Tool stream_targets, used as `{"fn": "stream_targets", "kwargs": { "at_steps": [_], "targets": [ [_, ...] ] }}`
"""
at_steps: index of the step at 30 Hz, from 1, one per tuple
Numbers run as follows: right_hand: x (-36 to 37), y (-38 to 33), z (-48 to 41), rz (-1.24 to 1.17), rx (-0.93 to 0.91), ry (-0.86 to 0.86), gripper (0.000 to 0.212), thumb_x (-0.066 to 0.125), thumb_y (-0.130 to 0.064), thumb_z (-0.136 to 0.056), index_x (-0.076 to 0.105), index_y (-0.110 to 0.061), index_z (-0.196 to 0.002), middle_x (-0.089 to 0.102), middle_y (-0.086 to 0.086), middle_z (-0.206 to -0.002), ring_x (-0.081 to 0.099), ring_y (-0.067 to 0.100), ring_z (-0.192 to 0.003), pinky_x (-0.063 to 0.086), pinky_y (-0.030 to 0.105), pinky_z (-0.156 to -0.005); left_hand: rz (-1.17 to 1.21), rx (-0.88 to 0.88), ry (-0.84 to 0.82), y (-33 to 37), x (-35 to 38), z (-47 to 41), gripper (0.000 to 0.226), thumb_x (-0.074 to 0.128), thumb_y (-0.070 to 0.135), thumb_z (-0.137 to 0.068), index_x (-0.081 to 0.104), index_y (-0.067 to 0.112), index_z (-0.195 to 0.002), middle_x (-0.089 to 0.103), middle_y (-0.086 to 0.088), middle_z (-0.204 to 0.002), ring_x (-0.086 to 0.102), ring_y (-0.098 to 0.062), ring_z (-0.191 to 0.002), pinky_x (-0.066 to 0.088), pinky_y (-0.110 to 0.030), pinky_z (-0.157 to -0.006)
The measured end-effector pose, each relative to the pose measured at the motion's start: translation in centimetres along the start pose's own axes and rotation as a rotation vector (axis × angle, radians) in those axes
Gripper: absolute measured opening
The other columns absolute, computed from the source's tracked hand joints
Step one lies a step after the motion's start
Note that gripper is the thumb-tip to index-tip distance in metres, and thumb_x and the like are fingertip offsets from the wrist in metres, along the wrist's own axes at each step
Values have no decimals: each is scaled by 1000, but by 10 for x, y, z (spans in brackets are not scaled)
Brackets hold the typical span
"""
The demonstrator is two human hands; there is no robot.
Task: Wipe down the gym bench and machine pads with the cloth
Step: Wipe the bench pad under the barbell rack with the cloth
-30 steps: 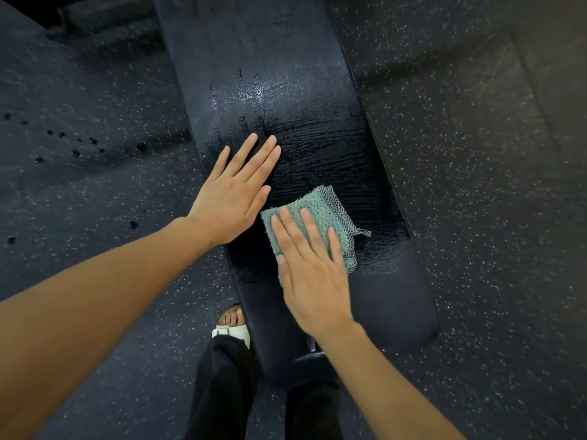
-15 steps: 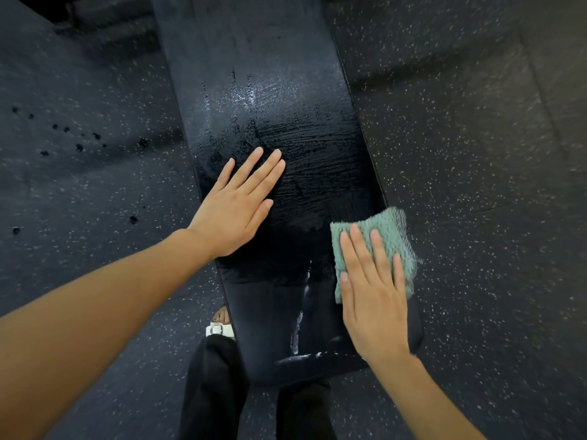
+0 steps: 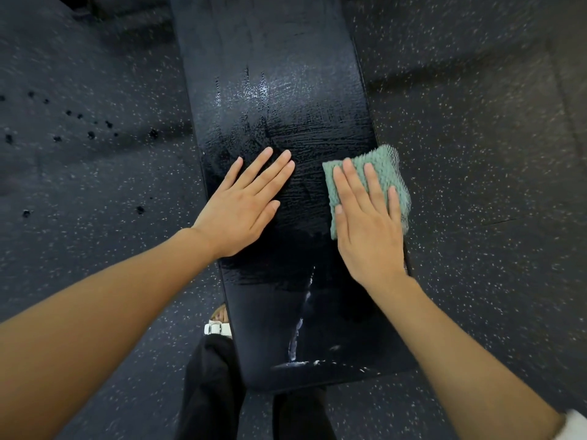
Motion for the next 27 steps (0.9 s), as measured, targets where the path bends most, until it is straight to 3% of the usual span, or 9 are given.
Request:
{"fn": "stream_targets", "kwargs": {
  "at_steps": [5, 15, 21, 27],
  "targets": [
    [0, 2, 10, -10, -30, -5, 55, 20, -29, -103, 21, -22, -157, 17, -7, -164, 8, 18, -153, 8, 46, -122, 0, -8, 9, 2, 0, 0, 57, 15, 36, -105, 2, 24, -159, -3, 9, -166, -10, -13, -152, -12, -37, -122],
    [10, 18, 131, 6, -17, -71, 54, 25, -27, -104, 20, -24, -157, 18, -9, -164, 9, 17, -153, 11, 45, -121, -16, -43, 28, 8, 1, 2, 59, 12, 37, -104, 5, 19, -159, -1, 6, -166, -8, -17, -153, -6, -42, -122],
    [10, 11, 106, 9, 25, -50, 54, 22, -27, -103, 22, -24, -157, 20, -8, -163, 11, 18, -152, 13, 50, -121, -8, -18, 28, 16, 7, 14, 58, 13, 37, -104, 7, 19, -159, 1, 5, -167, -5, -18, -153, -2, -44, -123],
    [9, 0, 54, 5, 94, -8, 55, 17, -31, -103, 16, -25, -158, 13, -10, -165, 6, 19, -153, 8, 50, -121, -5, 24, 16, 20, 10, 22, 58, 12, 38, -104, 3, 22, -158, -2, 7, -166, -8, -16, -153, -10, -39, -121]
  ]
}}
Point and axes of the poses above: each hand's wrist, its own z-axis away from the middle knuckle, its own x-axis out of the palm, y = z × x, the point moved 6 cm from there along -z, towards the middle knuckle
